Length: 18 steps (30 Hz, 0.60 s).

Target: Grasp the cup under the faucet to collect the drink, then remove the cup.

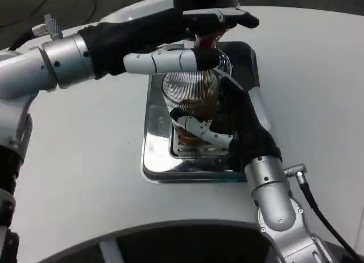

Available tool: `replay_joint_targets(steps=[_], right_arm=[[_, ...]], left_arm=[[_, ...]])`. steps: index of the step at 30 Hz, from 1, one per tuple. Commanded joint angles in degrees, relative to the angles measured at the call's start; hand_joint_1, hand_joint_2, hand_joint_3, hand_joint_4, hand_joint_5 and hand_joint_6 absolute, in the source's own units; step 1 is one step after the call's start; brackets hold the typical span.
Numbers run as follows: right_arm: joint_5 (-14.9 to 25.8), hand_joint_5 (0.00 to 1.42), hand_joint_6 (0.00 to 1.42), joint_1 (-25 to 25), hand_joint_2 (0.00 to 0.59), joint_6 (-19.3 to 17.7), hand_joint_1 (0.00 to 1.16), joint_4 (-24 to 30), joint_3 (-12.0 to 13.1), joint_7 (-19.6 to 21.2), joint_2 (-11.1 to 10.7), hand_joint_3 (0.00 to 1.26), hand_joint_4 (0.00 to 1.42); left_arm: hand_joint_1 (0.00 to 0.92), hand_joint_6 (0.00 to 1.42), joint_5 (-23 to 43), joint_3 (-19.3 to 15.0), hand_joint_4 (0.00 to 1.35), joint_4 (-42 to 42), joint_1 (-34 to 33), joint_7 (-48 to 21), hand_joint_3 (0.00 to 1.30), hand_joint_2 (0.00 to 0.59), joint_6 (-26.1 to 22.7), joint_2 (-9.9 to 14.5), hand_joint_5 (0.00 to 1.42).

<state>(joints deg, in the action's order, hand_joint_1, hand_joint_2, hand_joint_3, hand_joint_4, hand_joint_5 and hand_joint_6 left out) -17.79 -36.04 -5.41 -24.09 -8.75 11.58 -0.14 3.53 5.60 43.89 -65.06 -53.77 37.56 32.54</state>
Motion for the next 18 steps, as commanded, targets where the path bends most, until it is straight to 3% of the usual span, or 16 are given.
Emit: replay_joint_targets(steps=[1,18], right_arm=[[-0.3,0.38,0.21,0.7,0.228,-0.7,0.8,-2.0,-0.9,1.8,2.1,0.26,0.33],[-1.4,0.5,0.34,0.1,0.232,-3.2,0.8,-6.2,-1.2,9.5,5.4,0.36,0.44]], left_arm=[[0.0,0.01,-2.5,1.1,0.04,1.4,2.4,-1.4,0.15,0.117,0.1,1.5,0.05],[0.0,0.02,-1.1,-0.3,0.04,2.6,3.4,-1.0,0.11,0.099,2.0,2.0,0.06]])
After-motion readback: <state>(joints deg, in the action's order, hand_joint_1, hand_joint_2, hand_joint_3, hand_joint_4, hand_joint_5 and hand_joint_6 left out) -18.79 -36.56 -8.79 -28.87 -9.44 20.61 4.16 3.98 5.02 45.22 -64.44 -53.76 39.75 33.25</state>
